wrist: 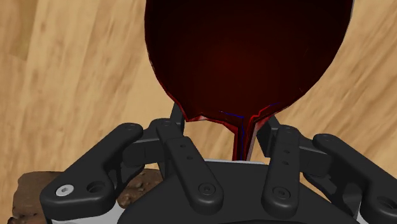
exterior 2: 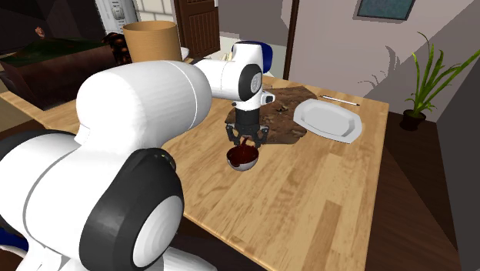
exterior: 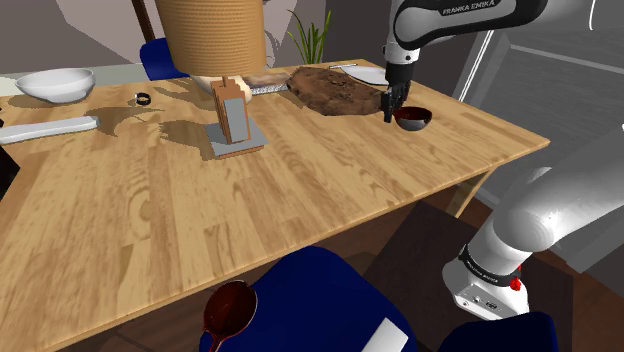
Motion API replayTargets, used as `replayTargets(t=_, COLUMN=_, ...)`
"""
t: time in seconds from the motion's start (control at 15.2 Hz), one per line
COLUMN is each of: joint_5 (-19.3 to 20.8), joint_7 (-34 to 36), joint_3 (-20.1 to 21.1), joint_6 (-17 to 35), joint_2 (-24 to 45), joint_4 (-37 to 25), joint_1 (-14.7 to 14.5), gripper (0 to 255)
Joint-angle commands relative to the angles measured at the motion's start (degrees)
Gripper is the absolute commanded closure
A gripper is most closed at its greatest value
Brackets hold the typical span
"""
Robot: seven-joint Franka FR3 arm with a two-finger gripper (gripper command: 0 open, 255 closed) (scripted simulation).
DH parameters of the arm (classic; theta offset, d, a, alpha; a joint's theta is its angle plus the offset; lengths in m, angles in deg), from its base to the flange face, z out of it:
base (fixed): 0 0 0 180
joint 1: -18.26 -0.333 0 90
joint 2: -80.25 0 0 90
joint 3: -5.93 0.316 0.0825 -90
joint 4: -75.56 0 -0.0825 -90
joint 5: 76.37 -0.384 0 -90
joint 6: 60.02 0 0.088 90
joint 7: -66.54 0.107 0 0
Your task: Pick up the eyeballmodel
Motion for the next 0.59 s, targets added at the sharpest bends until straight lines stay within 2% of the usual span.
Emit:
replayTargets(t=0.0, joint_5=0.04, joint_7=-0.08, joint_3=-0.06, joint_6=-0.03, joint_2=-0.03, joint_4=0.09, joint_1=0.05, gripper=255)
replayTargets(t=0.53, joint_5=-0.14, joint_7=-0.4, joint_3=0.16, joint_6=-6.19, joint_2=-0.1, joint_4=-6.0, joint_1=-0.04, gripper=255)
